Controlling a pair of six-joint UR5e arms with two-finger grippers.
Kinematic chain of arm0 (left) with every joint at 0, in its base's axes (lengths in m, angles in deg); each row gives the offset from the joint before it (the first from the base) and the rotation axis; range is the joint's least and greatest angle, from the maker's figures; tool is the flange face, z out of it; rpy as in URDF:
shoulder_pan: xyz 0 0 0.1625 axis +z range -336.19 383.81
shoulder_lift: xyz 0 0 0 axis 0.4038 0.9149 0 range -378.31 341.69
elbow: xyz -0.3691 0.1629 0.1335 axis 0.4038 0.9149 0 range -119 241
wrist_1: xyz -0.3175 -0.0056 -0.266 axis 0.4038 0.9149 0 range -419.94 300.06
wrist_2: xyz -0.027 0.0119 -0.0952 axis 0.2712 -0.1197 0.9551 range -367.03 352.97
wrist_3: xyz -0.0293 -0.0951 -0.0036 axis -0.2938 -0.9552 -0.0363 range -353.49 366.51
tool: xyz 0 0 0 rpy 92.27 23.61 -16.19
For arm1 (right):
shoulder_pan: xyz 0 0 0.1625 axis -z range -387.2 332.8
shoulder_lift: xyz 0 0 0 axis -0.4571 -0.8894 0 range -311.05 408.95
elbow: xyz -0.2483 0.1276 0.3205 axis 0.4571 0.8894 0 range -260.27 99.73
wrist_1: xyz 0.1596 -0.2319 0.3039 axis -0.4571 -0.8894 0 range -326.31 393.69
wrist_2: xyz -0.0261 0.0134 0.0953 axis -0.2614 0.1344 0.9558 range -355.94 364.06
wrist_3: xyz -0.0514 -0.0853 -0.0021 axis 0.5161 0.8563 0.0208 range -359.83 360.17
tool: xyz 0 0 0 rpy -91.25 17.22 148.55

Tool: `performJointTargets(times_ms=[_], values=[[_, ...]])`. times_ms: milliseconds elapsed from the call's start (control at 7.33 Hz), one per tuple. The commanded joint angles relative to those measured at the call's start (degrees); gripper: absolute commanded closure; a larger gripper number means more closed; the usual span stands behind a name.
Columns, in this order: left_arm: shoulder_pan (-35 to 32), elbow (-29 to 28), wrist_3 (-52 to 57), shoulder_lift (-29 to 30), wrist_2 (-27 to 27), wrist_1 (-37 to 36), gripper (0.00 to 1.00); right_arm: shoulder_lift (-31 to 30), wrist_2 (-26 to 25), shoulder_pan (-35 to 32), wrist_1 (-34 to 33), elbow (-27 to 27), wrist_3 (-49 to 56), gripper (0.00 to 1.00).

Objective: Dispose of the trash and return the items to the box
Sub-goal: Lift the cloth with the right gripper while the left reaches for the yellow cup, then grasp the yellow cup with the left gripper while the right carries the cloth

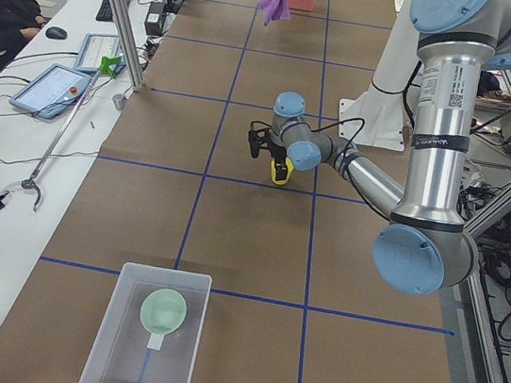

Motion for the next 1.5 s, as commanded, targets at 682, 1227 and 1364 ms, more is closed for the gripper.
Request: performJointTargets(times_ms=[682, 1227, 1364], values=[[4.99, -0.74, -2.17, -0.78, -0.43, 0.29, 0.59, -2.09, -0.68, -2.69, -0.01, -0.53, 1.38, 1.0], [5.08, -1.35, -6.65, 1.94, -0.96, 0.11, 1.0, -7.43, -0.59, -9.18, 0.07, -1.94, 9.96, 1.0], [4.73, 0.47, -7.09, 2.12, -0.27, -0.32, 1.0, -8.58, 0.02, -12.42, -0.01, -2.02, 13.48, 1.0]])
